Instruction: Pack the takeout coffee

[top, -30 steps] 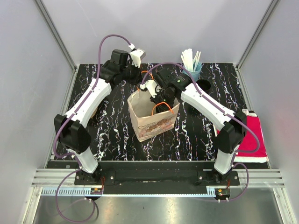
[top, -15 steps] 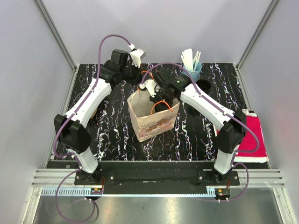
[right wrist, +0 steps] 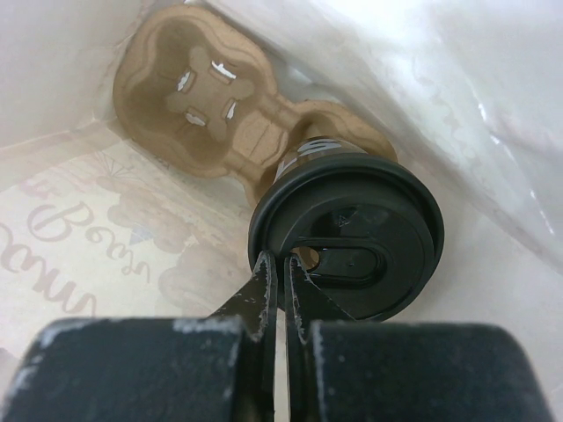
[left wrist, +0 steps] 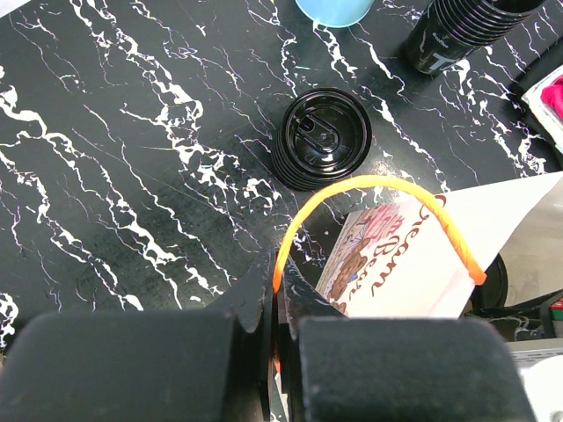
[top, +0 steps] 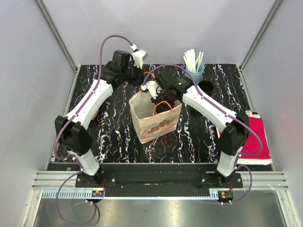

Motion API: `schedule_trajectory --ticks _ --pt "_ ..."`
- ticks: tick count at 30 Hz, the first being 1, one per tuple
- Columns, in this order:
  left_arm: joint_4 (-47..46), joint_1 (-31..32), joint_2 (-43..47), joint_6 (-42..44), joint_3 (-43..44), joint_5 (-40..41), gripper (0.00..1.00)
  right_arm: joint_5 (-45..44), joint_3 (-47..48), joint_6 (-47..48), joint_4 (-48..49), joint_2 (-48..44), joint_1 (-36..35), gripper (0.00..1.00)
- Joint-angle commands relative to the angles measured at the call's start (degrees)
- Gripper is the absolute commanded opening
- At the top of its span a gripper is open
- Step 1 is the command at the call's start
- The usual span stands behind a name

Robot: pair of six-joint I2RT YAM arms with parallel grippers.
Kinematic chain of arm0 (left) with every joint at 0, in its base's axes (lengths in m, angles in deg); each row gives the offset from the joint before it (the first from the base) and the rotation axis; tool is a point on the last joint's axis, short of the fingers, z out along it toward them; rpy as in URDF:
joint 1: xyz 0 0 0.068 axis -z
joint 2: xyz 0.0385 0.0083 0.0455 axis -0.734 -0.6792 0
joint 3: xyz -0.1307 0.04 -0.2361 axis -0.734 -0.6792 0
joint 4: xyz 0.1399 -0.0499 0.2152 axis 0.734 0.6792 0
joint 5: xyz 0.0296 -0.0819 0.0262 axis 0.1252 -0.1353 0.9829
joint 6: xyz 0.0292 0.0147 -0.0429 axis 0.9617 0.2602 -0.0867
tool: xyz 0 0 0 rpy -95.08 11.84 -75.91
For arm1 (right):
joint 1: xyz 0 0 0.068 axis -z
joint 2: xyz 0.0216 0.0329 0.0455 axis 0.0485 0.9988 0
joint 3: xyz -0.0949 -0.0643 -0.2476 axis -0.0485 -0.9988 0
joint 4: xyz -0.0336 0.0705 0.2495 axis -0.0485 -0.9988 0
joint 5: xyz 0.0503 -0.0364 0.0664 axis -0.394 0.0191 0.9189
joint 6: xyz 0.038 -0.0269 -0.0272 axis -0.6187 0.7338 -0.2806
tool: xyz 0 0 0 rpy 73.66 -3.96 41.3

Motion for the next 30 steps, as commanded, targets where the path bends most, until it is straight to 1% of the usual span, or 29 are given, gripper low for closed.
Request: schedule_trajectory --ticks 1,30 --pt "-2.7 0.2 1.8 -0.2 0.3 -0.8 0.0 -0.4 -0.5 0.7 2.1 -1.9 -0.6 0.0" --pt "-2.7 0.9 2.2 -0.2 0.7 -0.7 0.0 -0.4 -2.2 1.2 4.0 -1.7 -0.6 0.0"
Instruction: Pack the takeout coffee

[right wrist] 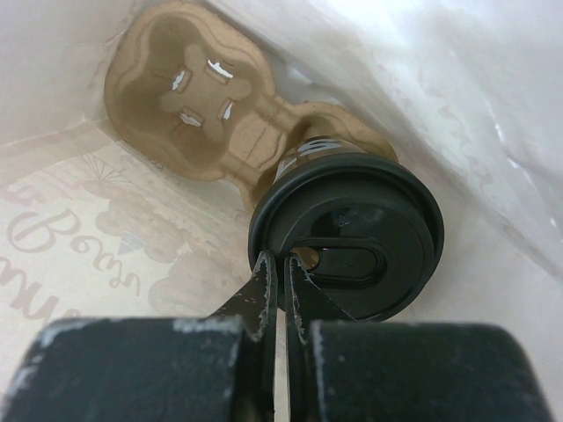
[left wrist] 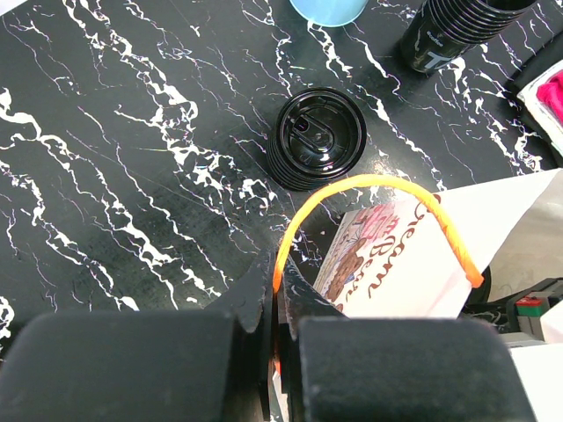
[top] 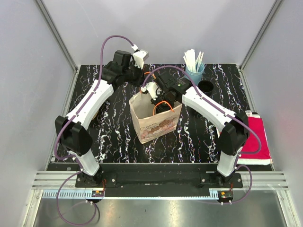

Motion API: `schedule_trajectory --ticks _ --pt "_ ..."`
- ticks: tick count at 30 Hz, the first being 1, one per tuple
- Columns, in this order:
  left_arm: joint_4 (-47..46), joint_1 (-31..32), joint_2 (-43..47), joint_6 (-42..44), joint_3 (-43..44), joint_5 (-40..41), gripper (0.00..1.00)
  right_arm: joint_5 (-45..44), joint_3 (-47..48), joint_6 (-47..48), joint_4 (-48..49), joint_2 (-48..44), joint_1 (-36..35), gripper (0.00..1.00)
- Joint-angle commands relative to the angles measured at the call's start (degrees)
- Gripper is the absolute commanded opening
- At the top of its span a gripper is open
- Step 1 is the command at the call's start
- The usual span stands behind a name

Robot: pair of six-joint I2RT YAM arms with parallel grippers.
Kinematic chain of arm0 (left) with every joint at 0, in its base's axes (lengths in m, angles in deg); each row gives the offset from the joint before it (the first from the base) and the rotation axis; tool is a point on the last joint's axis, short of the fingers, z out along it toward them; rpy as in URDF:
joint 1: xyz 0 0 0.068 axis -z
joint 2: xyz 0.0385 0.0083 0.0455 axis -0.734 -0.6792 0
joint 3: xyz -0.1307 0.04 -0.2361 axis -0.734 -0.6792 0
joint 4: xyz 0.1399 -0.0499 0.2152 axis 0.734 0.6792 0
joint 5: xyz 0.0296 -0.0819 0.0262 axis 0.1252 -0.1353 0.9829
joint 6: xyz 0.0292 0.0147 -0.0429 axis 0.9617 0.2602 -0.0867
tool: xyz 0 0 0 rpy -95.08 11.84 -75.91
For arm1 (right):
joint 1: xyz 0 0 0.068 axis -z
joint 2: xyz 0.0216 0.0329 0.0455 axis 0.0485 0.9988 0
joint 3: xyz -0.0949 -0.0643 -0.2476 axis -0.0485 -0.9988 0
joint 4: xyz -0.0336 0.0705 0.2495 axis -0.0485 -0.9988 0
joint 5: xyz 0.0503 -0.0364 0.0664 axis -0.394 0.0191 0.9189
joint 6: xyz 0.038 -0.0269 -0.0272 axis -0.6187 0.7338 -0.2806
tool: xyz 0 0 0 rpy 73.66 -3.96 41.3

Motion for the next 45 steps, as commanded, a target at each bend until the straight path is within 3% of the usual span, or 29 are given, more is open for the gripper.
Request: schedule_trajectory --ticks 1,45 --pt "-2.6 0.3 2.1 -0.1 0.6 -0.7 0.0 -0.4 0.0 0.6 2.1 -1.7 -0.6 0.0" --pt "-2.7 0.3 1.8 -0.5 0.8 2.2 0.0 0.2 -3.3 0.8 4.0 -1.6 -0.6 0.0"
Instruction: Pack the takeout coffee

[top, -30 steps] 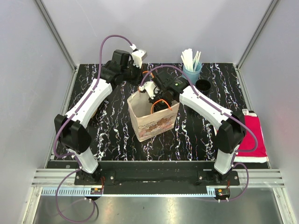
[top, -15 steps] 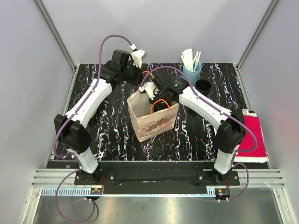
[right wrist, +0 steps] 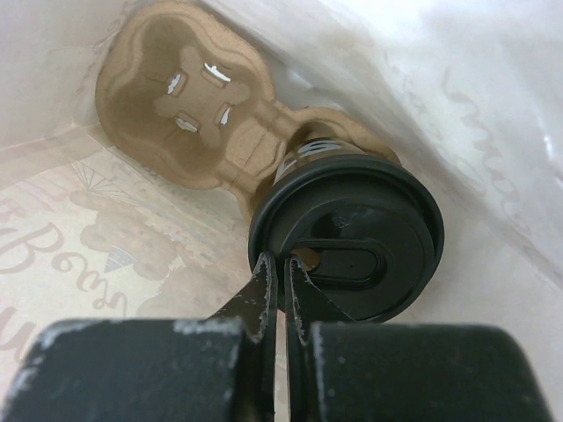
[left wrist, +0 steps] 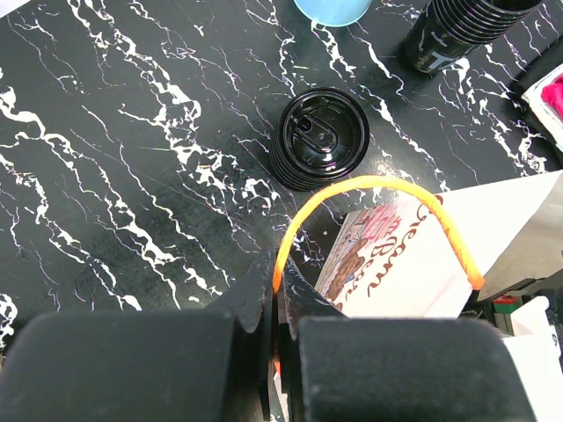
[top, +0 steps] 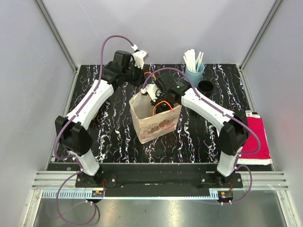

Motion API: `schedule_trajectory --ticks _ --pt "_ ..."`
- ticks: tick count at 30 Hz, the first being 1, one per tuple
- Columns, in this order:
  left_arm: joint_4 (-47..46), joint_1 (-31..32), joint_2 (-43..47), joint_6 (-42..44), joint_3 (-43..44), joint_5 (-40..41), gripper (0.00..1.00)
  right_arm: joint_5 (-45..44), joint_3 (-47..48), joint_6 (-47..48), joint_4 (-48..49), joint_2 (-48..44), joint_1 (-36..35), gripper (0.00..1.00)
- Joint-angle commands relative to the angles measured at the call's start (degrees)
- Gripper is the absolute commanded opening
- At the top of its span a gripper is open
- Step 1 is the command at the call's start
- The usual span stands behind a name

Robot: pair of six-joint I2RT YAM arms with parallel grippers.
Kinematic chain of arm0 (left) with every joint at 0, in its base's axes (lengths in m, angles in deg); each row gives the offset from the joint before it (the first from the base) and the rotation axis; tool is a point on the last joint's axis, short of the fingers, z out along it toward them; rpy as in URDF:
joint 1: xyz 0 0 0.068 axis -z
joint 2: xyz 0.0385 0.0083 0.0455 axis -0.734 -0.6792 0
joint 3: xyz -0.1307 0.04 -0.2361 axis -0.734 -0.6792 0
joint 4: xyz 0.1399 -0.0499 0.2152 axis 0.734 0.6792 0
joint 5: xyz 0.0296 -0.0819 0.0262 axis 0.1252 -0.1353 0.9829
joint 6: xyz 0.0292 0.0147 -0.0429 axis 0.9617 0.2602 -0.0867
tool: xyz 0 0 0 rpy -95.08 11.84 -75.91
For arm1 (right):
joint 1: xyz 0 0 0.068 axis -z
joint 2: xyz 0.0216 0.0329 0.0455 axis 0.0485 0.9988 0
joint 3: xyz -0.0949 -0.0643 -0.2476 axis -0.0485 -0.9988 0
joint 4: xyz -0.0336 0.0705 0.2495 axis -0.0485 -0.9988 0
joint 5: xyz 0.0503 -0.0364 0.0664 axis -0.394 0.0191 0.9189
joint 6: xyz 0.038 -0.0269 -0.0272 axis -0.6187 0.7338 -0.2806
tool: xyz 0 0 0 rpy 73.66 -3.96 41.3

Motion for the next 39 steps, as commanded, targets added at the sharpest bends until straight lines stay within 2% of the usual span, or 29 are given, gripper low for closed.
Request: schedule_trajectory --ticks 1,11,28,39 --pt "-2.7 0.1 1.8 -0.4 0.9 1.8 0.0 -0.1 -0.5 0.6 1.1 -1.6 -0.6 0.0" --pt "-2.3 0.1 0.3 -0.4 1.5 7.3 0.0 -0.2 -0.7 0.7 1.2 -2.1 -0.5 0.0" --pt "-0.6 -0.6 -3.0 -0.6 4.3 11.8 0.0 -0.5 -2.0 0.9 1.5 -2.8 -0.6 0.0" --pt "-1.6 -0.7 -1.8 -0.9 3.3 6.8 0.0 -0.6 -2.3 0.9 1.8 -2.5 -0.5 0.0"
